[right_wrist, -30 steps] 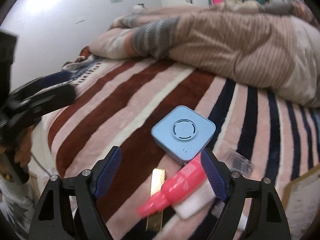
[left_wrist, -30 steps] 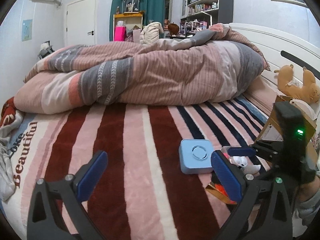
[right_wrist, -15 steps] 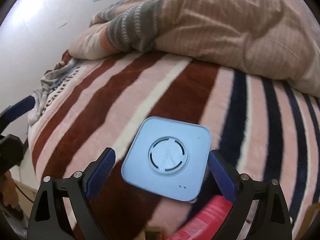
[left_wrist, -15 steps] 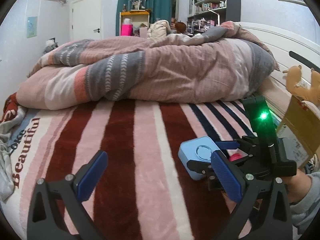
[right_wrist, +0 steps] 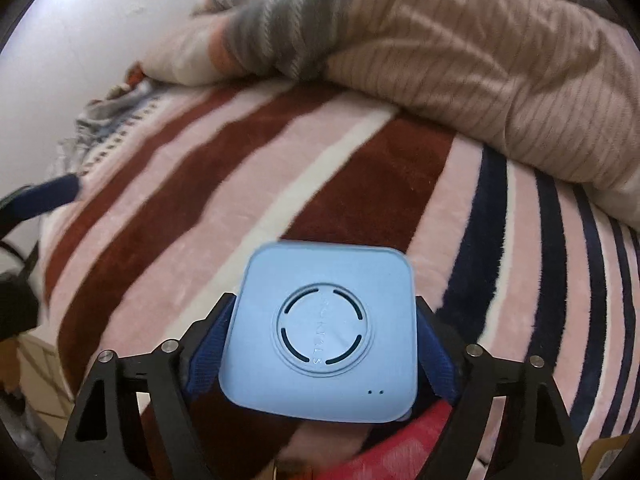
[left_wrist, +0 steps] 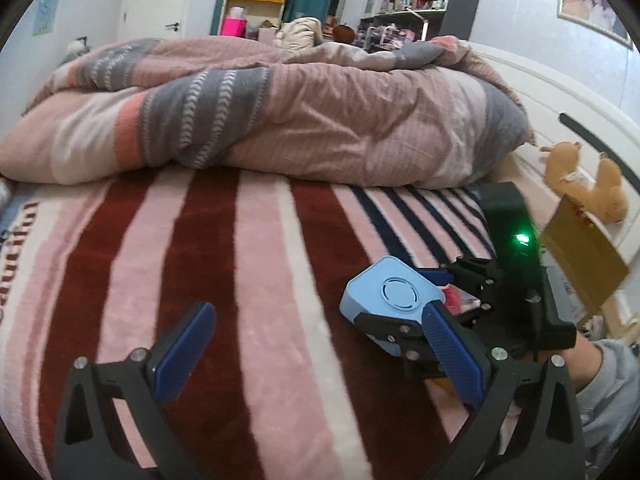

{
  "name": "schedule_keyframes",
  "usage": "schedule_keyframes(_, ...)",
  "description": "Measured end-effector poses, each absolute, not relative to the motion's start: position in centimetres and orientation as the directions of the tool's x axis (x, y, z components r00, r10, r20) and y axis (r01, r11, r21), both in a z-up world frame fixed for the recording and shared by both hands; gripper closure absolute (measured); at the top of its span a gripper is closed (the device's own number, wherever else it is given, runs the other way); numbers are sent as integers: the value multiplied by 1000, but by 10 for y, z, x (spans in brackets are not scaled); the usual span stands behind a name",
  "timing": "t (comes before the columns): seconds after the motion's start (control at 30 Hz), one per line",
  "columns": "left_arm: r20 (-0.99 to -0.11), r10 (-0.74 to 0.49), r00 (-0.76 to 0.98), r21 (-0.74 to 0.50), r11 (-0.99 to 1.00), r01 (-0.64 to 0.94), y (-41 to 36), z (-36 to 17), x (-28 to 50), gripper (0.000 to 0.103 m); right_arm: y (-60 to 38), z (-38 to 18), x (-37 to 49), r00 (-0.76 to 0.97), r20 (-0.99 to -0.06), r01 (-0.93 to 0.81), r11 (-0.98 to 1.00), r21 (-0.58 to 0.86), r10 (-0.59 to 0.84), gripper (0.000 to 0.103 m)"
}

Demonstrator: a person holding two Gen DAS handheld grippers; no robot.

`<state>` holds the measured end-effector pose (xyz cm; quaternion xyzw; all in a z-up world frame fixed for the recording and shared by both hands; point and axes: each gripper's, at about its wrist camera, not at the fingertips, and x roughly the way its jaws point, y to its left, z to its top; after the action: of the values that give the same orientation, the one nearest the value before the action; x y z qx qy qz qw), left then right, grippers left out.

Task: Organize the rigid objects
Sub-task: 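Carry the blue box into the cardboard box and open the right gripper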

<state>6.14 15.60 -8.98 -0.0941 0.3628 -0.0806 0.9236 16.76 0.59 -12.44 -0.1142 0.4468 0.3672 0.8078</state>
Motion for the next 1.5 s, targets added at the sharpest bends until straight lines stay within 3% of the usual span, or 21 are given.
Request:
schedule_keyframes(0.3,-568,-491,661,-424,862,277,115,-54,51,4,-42,-56,100,410,-611,-774,612,160,678,23)
schedule_keyframes(0.5,-504,-612,609,-481,785,391,69,-6,37,33,-82,5,50,484,-462,-808,583,92,743,23)
schedule_keyframes(0.63,-485,-639,597,-447,768,459,25,29,30,60,-125,37,29,542,-384,-796,603,48,747,23)
schedule_keyframes(0.8,-502,-647,573,-364,760,539,-48,61,38,72,-184,57,29,628,-348,-736,677,26,696,24)
schedule_keyframes(1.1,-607,-667,431,-292,692,660,-176,59,86,73,-307,59,51,718,-385,-581,804,126,579,24)
schedule_keyframes(1.37,-738,-592,323,-272,700,660,-221,20,118,71,-349,23,88,653,-553,-514,839,176,516,24)
schedule_keyframes(1.47,-760,-559,331,-245,718,651,-224,15,118,65,-347,14,89,640,-591,-513,846,146,491,23)
schedule_keyframes(1.5,-762,-550,342,-233,725,648,-223,15,118,58,-345,12,86,640,-603,-509,851,131,476,23)
